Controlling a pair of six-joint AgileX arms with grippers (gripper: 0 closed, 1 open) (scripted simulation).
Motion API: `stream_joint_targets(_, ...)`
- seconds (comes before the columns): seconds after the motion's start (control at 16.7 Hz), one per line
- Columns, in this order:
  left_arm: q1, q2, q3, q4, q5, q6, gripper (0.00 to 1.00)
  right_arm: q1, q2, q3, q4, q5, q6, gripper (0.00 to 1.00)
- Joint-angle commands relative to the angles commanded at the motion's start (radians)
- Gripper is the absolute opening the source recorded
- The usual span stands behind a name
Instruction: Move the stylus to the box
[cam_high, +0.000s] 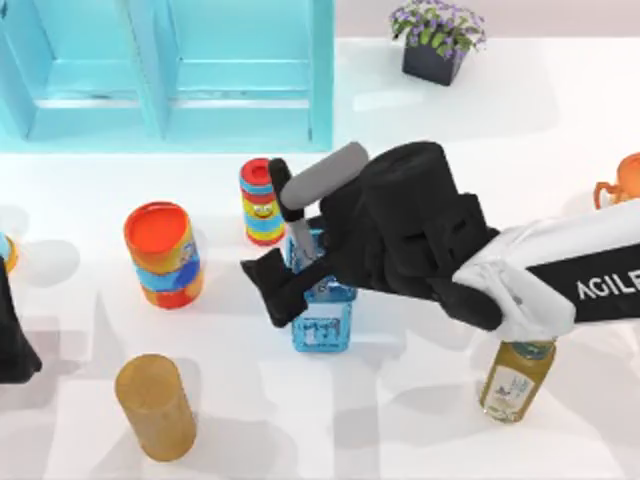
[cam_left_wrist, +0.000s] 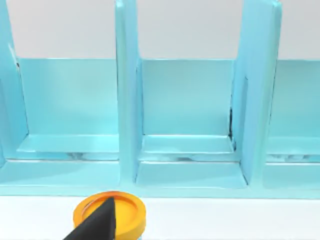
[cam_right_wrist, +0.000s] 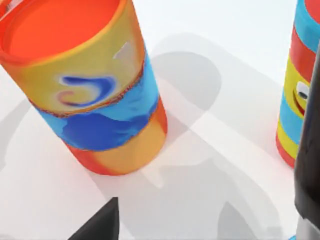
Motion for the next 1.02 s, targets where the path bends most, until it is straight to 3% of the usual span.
stream_joint_targets(0.54,0.000,0.000,0.000,0.000,0.000,0.000,1.00,-0.022,-0.036,0.004,-0.037,-0.026,-0.012,0.00)
stream_joint_targets(1.02,0.000,0.000,0.000,0.000,0.000,0.000,1.00,-0.273,-0.394,0.047,-0.504,-0.237,-0.166,0.00)
